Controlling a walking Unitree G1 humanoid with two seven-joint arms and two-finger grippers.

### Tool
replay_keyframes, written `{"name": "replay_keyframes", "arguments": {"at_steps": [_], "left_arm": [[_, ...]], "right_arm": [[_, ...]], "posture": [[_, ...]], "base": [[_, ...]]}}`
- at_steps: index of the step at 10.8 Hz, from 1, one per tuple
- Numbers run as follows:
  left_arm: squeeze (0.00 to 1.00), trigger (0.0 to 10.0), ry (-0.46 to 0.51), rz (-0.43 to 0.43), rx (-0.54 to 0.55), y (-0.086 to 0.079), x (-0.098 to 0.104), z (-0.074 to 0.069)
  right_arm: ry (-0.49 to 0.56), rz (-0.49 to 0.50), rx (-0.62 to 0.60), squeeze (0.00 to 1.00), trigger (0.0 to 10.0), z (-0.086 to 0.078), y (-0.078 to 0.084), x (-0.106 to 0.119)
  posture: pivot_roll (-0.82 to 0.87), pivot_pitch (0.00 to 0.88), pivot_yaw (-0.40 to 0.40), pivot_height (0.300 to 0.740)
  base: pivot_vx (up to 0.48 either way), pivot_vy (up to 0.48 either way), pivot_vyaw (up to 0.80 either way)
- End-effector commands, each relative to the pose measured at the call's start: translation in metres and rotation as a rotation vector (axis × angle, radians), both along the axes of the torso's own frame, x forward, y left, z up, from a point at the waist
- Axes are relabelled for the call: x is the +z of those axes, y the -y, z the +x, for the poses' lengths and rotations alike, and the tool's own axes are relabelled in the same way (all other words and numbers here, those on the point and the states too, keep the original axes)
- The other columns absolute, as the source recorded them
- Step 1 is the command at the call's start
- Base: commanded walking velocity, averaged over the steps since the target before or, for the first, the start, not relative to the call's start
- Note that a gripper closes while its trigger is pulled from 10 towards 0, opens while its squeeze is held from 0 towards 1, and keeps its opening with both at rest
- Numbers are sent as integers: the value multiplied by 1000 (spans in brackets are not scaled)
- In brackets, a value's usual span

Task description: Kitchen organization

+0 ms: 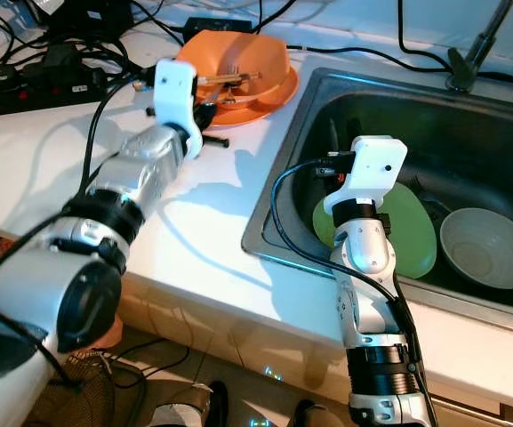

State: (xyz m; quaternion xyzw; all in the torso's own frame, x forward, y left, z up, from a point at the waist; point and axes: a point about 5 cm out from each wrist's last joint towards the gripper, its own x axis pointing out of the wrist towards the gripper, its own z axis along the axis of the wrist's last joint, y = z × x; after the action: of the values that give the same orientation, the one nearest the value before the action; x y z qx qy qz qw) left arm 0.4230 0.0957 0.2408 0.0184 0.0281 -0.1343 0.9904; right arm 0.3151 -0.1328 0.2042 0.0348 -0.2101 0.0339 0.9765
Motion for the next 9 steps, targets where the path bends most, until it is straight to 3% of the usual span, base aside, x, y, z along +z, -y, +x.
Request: {"name": "replay_keyframes", "arguments": {"at_steps": [1,3,5,9], "left_arm": [[0,10000,20,27,-1,-3,10,2],[0,10000,33,42,1,-6,26,5],[0,10000,-9,35,23,-11,29,6],[0,10000,-126,41,-11,-9,0,2]], "right_arm": [[-108,4,-19,0,10000,-3,3,-26],[-113,6,-19,0,10000,-4,2,-27],[-116,8,-26,0,10000,-6,3,-26],[-122,9,-30,0,10000,-7,4,-27]], "posture": [[122,226,67,740],[119,227,74,740],[111,230,78,740],[123,242,82,740]], "base": [[0,0,0],[0,0,0],[0,0,0],[0,0,0]]}}
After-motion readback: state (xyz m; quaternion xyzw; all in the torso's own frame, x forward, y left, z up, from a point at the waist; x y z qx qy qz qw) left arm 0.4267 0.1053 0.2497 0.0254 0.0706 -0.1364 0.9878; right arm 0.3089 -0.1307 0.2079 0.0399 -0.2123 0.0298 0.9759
